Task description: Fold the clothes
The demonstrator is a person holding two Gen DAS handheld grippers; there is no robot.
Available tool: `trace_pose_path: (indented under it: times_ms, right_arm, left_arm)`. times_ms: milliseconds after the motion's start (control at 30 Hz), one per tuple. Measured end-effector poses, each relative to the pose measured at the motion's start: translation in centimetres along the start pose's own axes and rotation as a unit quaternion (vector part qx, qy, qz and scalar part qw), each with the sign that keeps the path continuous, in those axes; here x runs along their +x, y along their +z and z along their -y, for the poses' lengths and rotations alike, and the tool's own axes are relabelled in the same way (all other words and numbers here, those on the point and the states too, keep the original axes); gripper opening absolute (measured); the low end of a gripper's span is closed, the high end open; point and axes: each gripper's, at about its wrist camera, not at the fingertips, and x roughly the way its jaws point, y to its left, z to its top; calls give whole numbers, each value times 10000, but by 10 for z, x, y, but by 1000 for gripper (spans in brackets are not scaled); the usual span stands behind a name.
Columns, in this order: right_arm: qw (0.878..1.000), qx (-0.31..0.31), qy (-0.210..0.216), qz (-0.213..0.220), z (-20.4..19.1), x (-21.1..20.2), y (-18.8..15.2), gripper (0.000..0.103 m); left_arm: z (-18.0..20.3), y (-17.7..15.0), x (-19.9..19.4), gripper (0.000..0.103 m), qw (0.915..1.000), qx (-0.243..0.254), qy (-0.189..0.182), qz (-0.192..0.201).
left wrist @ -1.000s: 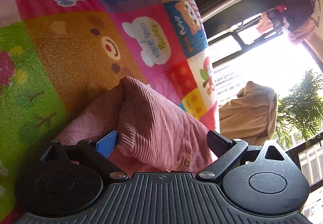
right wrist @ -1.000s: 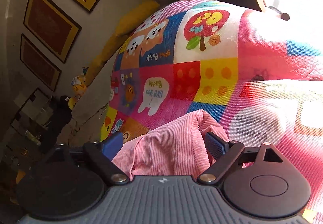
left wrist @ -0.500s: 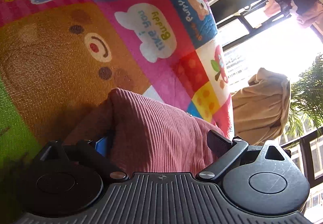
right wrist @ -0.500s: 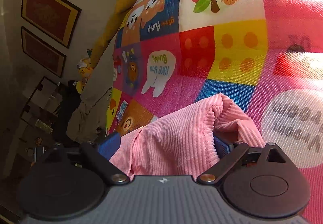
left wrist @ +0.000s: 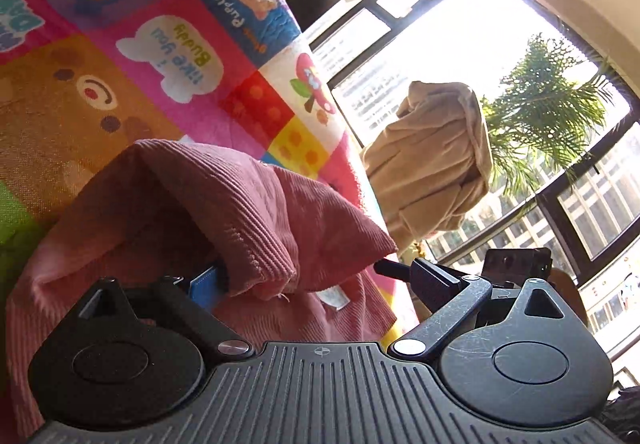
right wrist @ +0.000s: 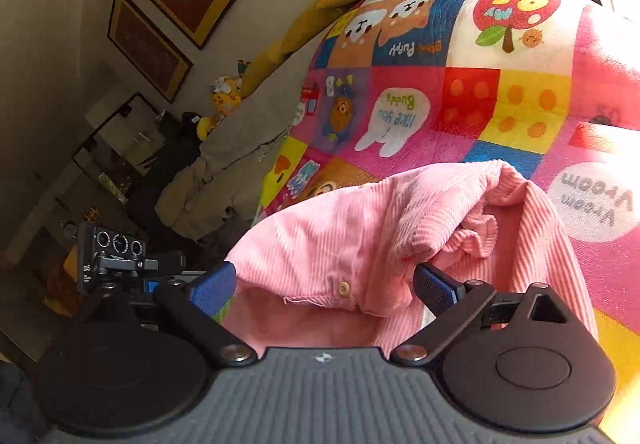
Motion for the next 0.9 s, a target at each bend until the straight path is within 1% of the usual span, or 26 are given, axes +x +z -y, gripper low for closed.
trace_pose_path:
  times_ms: [67, 100, 133, 167, 200, 233, 300, 333, 367, 400, 433, 500, 567, 600, 667, 733, 767, 833, 900]
  right_arm:
    - [9974, -210, -690, 42, 0, -2, -5, 96]
    - [9940, -413, -1010, 116, -1, -2, -5, 96]
    - [9891, -615, -1327, 190, -3, -2, -5, 95]
    - [9827, -815, -1643, 263, -4, -2, -5, 94]
    - [9764, -986, -1894, 338, -5, -2, -4, 90]
    - [9752, -1030, -1916, 412, -3, 1, 1, 87]
    - [9764, -937, -1876, 525, 3, 10, 10, 73]
    - [9773, -870, -1843, 572, 7, 17, 16, 70]
    - [9785, -818, -1808, 568, 11, 24, 20, 69]
    - [9804, -754, -1752, 486, 15, 35, 25, 69]
    - [9823, -691, -1696, 404, 19, 45, 30, 69]
    - [9857, -577, -1575, 164, 27, 65, 36, 69]
    - [9883, -477, -1445, -125, 33, 84, 38, 69]
    - [9889, -461, -1390, -243, 34, 93, 36, 69]
    - [9887, -545, -1373, -257, 31, 99, 33, 69]
    - [9904, -552, -1256, -171, 27, 96, 32, 69]
    - [9917, -531, -1166, -96, 24, 92, 32, 66]
    - [9929, -554, -1052, 67, 16, 81, 32, 57]
    - [9930, -612, -994, 190, 8, 68, 31, 42]
  left_arm:
    - [-13, -5, -1, 97, 9986, -218, 488, -6]
    - [-19, -6, 0, 97, 9971, -318, 696, 10]
    - [-24, -5, 0, 97, 9958, -388, 826, 37]
    - [-27, -2, 1, 97, 9953, -445, 851, 107]
    - [-30, 1, 2, 97, 9948, -500, 864, 181]
    - [-33, 4, 3, 97, 9943, -555, 878, 255]
    - [-37, 13, 11, 97, 9925, -689, 920, 413]
    - [-38, 16, 17, 95, 9921, -707, 935, 449]
    - [-37, 20, 24, 94, 9920, -668, 968, 454]
    - [-35, 23, 32, 87, 9919, -583, 1047, 428]
    - [-32, 25, 40, 83, 9914, -488, 1148, 384]
    - [-27, 28, 55, 83, 9908, -271, 1295, 288]
    - [-24, 29, 66, 79, 9902, -141, 1379, 192]
    - [-24, 29, 70, 77, 9905, -135, 1362, 144]
    - [-25, 30, 76, 69, 9915, -148, 1290, 72]
    - [-23, 31, 78, 60, 9933, -94, 1149, 40]
    - [-19, 32, 76, 58, 9942, -19, 1078, 46]
    - [-9, 32, 69, 45, 9955, 202, 921, 91]
    - [4, 28, 56, 37, 9969, 349, 692, 122]
